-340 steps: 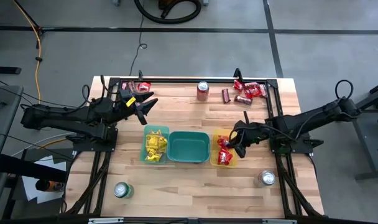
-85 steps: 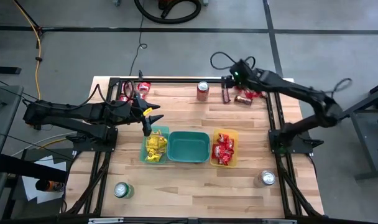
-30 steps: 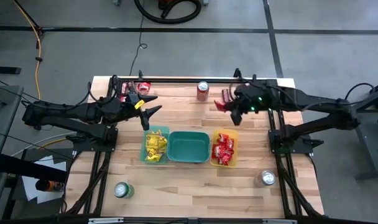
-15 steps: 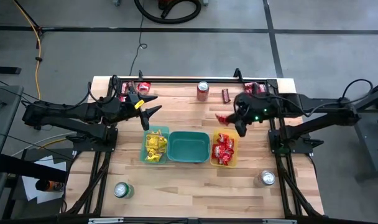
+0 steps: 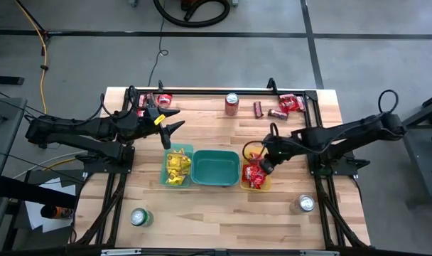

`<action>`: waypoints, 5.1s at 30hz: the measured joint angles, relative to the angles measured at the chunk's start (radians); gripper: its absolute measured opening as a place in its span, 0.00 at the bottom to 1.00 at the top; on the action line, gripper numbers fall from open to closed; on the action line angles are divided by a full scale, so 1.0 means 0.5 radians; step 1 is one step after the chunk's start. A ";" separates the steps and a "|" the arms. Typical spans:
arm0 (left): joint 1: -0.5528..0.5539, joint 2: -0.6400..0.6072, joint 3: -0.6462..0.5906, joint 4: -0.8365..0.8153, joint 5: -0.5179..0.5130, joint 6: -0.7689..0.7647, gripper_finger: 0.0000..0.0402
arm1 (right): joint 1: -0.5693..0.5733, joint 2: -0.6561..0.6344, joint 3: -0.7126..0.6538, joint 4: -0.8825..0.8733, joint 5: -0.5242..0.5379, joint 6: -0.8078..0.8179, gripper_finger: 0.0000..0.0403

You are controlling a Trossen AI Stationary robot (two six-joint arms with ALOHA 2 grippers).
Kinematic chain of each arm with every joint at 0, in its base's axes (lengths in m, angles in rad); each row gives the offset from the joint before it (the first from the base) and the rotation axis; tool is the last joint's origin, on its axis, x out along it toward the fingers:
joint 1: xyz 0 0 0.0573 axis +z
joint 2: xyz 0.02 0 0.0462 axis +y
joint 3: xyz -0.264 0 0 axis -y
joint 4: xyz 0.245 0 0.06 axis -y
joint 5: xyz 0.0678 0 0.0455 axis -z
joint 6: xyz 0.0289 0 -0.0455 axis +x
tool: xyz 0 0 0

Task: Sort candy
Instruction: Put the red candy into the yellow bin

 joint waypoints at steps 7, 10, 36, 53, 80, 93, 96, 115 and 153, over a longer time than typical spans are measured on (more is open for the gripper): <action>0.000 0.000 0.001 -0.007 0.000 -0.001 0.49 | -0.064 0.021 -0.059 0.084 -0.041 -0.137 0.29; 0.000 0.000 0.001 -0.015 0.000 0.000 0.49 | -0.076 0.012 0.038 -0.057 -0.043 -0.258 0.41; 1.159 0.523 0.656 -1.674 0.272 -0.574 0.49 | -0.391 0.019 0.344 0.741 0.057 -0.611 0.59; 1.731 1.278 0.263 -1.158 0.567 -0.422 0.49 | -0.504 0.091 0.343 0.834 0.172 -0.610 0.59; 1.768 1.619 0.253 -1.228 0.606 -0.266 0.06 | -0.502 0.229 0.343 0.854 0.164 -0.504 0.59; 1.438 0.396 0.261 -0.731 1.555 -0.266 0.01 | -0.488 0.222 0.351 1.837 -0.241 -0.722 0.59; 1.150 0.236 0.264 -0.561 1.724 -0.233 0.01 | -0.438 0.231 0.414 1.809 -0.236 -0.918 0.59; 0.318 0.521 0.262 -0.057 1.610 -0.073 0.00 | -0.287 0.905 1.343 0.840 -0.320 -1.900 0.59; 0.553 0.035 0.251 -0.759 1.152 -0.107 0.46 | -0.318 0.516 1.360 -0.478 -0.116 -1.635 0.01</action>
